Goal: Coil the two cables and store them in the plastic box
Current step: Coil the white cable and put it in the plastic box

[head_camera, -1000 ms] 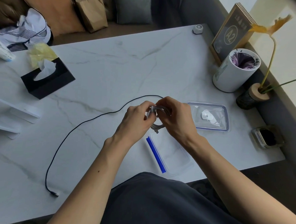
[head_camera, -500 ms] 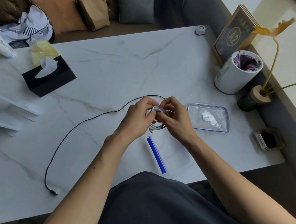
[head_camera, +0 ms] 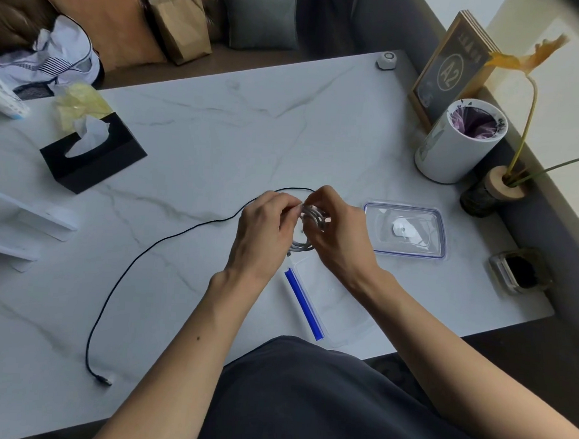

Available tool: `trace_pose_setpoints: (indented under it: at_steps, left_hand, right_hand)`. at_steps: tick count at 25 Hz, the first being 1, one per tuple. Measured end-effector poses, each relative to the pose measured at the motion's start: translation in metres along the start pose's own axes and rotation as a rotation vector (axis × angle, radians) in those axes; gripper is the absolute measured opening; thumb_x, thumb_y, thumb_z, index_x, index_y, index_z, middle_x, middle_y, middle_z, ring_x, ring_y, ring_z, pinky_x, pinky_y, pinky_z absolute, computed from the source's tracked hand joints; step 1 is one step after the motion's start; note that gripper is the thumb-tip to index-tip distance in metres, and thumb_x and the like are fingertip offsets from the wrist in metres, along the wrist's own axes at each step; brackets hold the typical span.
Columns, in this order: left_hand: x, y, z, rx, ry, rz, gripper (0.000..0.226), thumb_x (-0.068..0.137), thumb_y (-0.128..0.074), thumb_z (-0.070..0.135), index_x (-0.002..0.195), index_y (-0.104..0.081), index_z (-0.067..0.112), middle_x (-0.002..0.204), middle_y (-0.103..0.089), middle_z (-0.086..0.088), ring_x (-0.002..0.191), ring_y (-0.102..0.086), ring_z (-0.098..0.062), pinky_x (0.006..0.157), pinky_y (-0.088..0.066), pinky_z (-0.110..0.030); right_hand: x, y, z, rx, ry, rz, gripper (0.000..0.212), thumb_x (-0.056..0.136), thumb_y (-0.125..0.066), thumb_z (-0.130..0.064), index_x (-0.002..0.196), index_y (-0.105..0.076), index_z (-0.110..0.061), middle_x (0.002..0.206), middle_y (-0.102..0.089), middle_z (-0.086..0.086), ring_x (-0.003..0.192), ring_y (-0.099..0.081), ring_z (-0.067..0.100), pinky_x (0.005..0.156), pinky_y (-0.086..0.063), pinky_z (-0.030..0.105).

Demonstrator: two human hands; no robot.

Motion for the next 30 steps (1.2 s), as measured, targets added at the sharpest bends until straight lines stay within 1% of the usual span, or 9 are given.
trace_pose_setpoints:
  at_steps: [5,8,10,14,17,20,23,26,30]
  left_hand:
    - [-0.006,-0.006,-0.005,-0.094,0.137,0.081,0.008,0.100,-0.049,0.019,0.093,-0.051,0.015,0.082,-0.073,-0.005,0.074,-0.067,-0.024,0.063,-0.049,-0.035]
    - [-0.006,-0.006,-0.009,-0.137,0.204,0.096,0.011,0.101,-0.045,0.025,0.093,-0.039,0.021,0.084,-0.075,-0.007,0.075,-0.071,-0.024,0.063,-0.053,-0.036]
    - [-0.004,-0.003,-0.008,-0.153,0.232,0.101,0.013,0.102,-0.043,0.026,0.093,-0.036,0.019,0.084,-0.073,-0.007,0.072,-0.071,-0.024,0.059,-0.052,-0.030]
    - [-0.003,0.004,-0.002,-0.201,0.275,0.128,0.012,0.104,-0.037,0.021,0.094,-0.036,0.015,0.077,-0.064,0.001,0.062,-0.063,-0.008,0.047,-0.038,-0.007]
    - [-0.004,0.005,-0.003,-0.297,0.320,0.145,0.011,0.105,-0.035,0.020,0.096,-0.037,0.015,0.078,-0.063,0.011,0.062,-0.062,0.005,0.050,-0.041,-0.004]
    - [-0.003,0.001,-0.023,-0.466,0.434,0.177,0.013,0.102,-0.039,0.032,0.090,-0.043,0.028,0.083,-0.064,0.014,0.075,-0.069,-0.020,0.066,-0.059,-0.038]
    - [0.001,-0.010,-0.038,-0.573,0.524,0.088,0.012,0.095,-0.051,0.037,0.084,-0.051,0.034,0.081,-0.067,0.008,0.082,-0.071,-0.035,0.067,-0.061,-0.052]
    - [0.000,-0.022,-0.038,-0.514,0.523,-0.027,0.014,0.092,-0.062,0.033,0.091,-0.060,0.019,0.092,-0.069,-0.003,0.081,-0.072,-0.020,0.059,-0.059,-0.029]
    - [-0.022,-0.054,-0.045,-0.496,0.588,-0.222,0.008,0.091,-0.066,0.024,0.097,-0.064,0.019,0.095,-0.072,0.003,0.079,-0.071,-0.008,0.065,-0.054,-0.017]
  right_hand:
    - [-0.005,-0.006,-0.003,0.073,-0.050,0.037,0.034,0.087,-0.056,0.002,0.117,-0.051,-0.014,0.105,-0.068,0.005,0.075,-0.060,0.015,0.065,-0.048,0.024]
    - [-0.011,-0.010,-0.001,0.079,-0.060,0.023,0.057,0.093,-0.056,-0.003,0.143,-0.037,-0.023,0.117,-0.072,0.011,0.099,-0.071,0.020,0.079,-0.058,0.033]
    - [-0.013,-0.014,0.000,-0.005,-0.032,0.017,0.067,0.093,-0.054,-0.002,0.152,-0.027,-0.020,0.111,-0.076,0.004,0.087,-0.073,0.026,0.076,-0.057,0.036]
    - [-0.008,-0.014,-0.009,-0.218,0.127,0.007,0.040,0.094,-0.053,-0.005,0.133,-0.051,-0.011,0.100,-0.078,0.004,0.077,-0.069,0.035,0.069,-0.056,0.039]
    - [-0.012,-0.010,-0.017,-0.232,0.205,0.034,0.031,0.086,-0.059,0.002,0.115,-0.067,-0.009,0.092,-0.078,0.004,0.072,-0.067,0.022,0.061,-0.048,0.020]
    - [-0.018,-0.012,-0.012,-0.263,0.227,0.042,0.037,0.082,-0.060,0.008,0.114,-0.068,-0.008,0.087,-0.075,0.009,0.068,-0.066,0.026,0.060,-0.053,0.027]
    - [-0.016,-0.014,0.000,-0.169,0.110,0.048,0.034,0.085,-0.056,0.008,0.111,-0.071,-0.010,0.090,-0.076,0.007,0.073,-0.066,0.021,0.068,-0.053,0.022]
    - [-0.016,-0.014,0.017,0.028,-0.144,0.022,0.028,0.086,-0.057,0.001,0.107,-0.073,-0.010,0.091,-0.076,-0.001,0.075,-0.067,0.004,0.068,-0.046,0.005]
    - [-0.025,-0.016,0.049,0.219,-0.366,0.005,0.019,0.081,-0.063,-0.002,0.096,-0.073,-0.011,0.083,-0.076,-0.001,0.073,-0.072,0.002,0.066,-0.051,0.014]
Point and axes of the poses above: each hand's wrist, its own x-axis towards the middle knuckle, its own y-axis out of the back of the hand, z = x × y, the point moved 6 cm from there along x, towards the middle knuckle
